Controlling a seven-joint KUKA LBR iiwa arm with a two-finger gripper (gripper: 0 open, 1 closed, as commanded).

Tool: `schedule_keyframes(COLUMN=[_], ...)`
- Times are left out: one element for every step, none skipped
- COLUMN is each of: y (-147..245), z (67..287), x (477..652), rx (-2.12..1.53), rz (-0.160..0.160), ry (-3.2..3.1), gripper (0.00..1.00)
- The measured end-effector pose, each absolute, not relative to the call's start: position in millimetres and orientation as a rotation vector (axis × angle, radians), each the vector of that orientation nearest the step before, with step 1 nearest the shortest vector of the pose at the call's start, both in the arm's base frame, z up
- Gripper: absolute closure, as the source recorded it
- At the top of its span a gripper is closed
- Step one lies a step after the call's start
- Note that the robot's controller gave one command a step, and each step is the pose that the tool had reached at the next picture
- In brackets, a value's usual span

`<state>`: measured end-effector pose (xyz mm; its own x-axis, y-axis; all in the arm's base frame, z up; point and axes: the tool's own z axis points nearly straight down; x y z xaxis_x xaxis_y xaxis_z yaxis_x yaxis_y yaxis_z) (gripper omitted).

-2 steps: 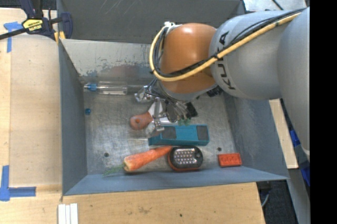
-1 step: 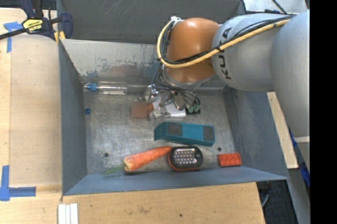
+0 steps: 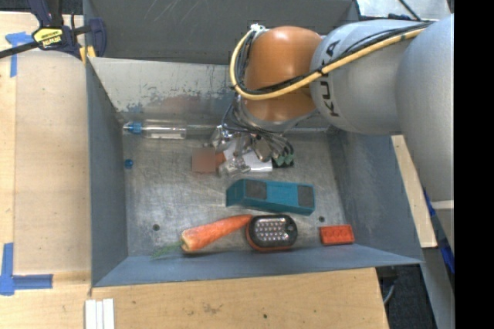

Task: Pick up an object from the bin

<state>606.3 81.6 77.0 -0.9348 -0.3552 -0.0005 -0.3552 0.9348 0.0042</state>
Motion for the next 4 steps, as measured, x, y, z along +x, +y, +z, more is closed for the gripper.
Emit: schedule_keyframes(y=[103,103,115,145], z=[188,188,155,290], x=[594.8,594.7,603.8,582.1], rx=[0.657,0.656,0.574,-0.008], rz=[-0.001,-0.001,0.001,-0.003], ry=[-3.074,-3.074,-3.099,-3.148], gripper=[1.0,1.0,1.0,1.0])
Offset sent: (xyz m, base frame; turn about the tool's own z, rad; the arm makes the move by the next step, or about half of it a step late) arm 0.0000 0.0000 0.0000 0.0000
